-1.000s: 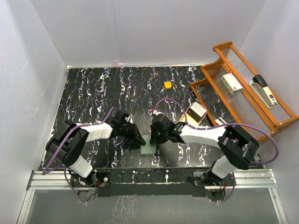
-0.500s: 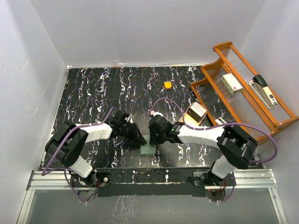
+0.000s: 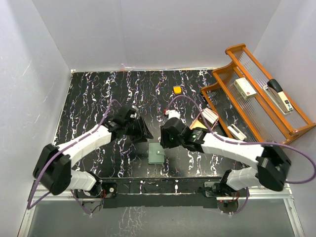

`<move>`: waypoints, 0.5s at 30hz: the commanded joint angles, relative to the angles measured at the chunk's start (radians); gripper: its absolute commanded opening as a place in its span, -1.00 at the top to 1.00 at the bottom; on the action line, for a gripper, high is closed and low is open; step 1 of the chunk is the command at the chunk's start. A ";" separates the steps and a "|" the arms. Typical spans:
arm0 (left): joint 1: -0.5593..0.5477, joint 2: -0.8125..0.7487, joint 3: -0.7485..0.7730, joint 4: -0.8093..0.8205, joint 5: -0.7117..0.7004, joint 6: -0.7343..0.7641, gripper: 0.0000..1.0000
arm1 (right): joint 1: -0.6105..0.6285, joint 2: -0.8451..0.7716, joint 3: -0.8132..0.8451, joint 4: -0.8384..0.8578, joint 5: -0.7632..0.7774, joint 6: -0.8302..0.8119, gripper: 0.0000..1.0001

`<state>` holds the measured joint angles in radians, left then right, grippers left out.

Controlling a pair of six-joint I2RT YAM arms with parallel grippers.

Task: Put the credit cards into the card holder
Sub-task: Reset both arms

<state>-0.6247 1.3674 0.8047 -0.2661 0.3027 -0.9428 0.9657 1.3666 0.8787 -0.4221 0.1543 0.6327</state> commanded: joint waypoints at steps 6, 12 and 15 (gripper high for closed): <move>0.000 -0.261 0.288 -0.342 -0.265 0.130 -0.05 | -0.002 -0.275 0.182 -0.115 0.131 -0.039 0.07; 0.001 -0.357 0.443 -0.441 -0.331 0.206 -0.97 | -0.003 -0.376 0.265 -0.162 0.149 -0.056 -0.95; 0.000 -0.407 0.460 -0.438 -0.331 0.225 -0.97 | -0.003 -0.413 0.277 -0.171 0.133 -0.038 -0.96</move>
<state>-0.6247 1.0229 1.2247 -0.6281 0.0166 -0.7795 0.9657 1.0008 1.1034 -0.5728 0.2699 0.5919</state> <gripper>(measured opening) 0.984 0.974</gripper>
